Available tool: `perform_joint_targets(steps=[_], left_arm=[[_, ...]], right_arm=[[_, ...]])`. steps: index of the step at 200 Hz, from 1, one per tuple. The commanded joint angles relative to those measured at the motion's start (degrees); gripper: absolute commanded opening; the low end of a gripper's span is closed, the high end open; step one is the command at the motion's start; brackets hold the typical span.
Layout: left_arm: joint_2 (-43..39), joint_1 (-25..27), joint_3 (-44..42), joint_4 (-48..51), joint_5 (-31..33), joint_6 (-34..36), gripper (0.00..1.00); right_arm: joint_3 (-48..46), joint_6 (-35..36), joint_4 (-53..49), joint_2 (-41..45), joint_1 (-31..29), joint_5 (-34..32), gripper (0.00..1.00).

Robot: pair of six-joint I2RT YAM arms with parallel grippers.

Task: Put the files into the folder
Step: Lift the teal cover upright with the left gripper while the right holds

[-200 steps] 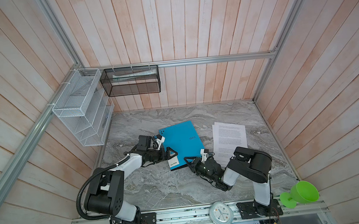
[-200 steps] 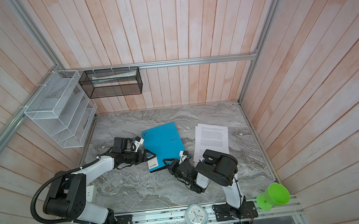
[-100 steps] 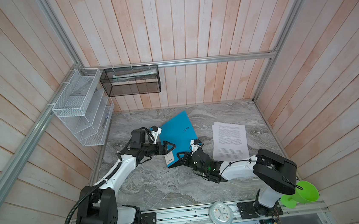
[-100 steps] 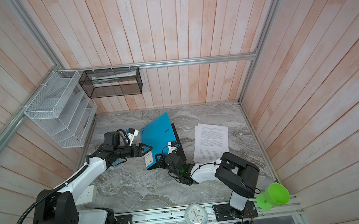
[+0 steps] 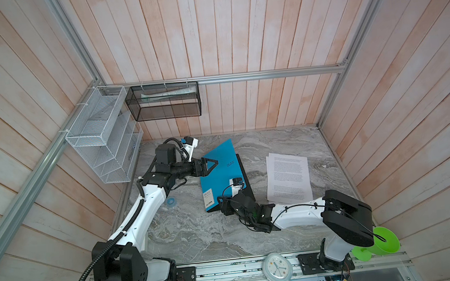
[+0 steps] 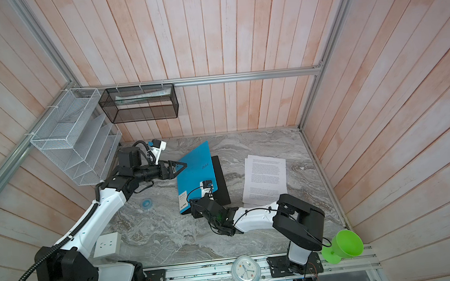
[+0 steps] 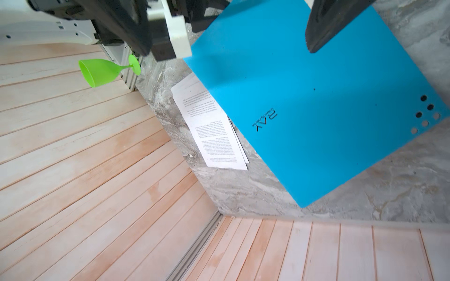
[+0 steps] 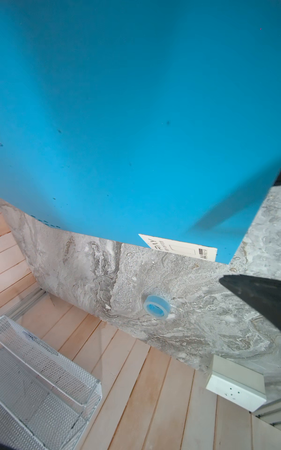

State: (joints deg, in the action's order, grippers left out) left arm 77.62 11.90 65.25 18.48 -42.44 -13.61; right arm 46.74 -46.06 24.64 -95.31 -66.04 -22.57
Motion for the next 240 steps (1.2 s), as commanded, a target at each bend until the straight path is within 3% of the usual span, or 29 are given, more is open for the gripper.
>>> perform_joint_targets(steps=[1, 49, 85, 199, 223, 240], left_arm=[[2.32, -0.21, 1.52, 0.98, 2.53, -2.1, 1.0], [4.83, -0.26, 5.97, 3.49, 2.42, -3.66, 1.0], [5.22, -0.21, 8.45, 5.61, 6.14, -4.51, 1.0], [7.02, -1.61, 8.51, 7.0, 12.52, -8.18, 1.0], [6.83, -1.82, 7.4, 7.51, 14.77, -7.33, 1.0], [5.99, -2.06, 6.03, 8.09, 20.43, -6.9, 1.0]], right_arm=[[1.73, 5.97, 0.37, 2.16, -0.4, -2.29, 0.57], [4.31, 11.56, 0.49, 2.56, -0.79, -0.25, 0.6], [6.94, 14.52, -0.25, 2.25, -0.84, 3.35, 0.6], [17.28, 16.57, -6.43, -2.32, -2.11, 14.61, 0.6], [18.36, 16.97, -7.21, -2.69, -2.85, 14.22, 0.6], [18.3, 16.97, -6.96, -2.53, -2.95, 14.62, 0.6]])
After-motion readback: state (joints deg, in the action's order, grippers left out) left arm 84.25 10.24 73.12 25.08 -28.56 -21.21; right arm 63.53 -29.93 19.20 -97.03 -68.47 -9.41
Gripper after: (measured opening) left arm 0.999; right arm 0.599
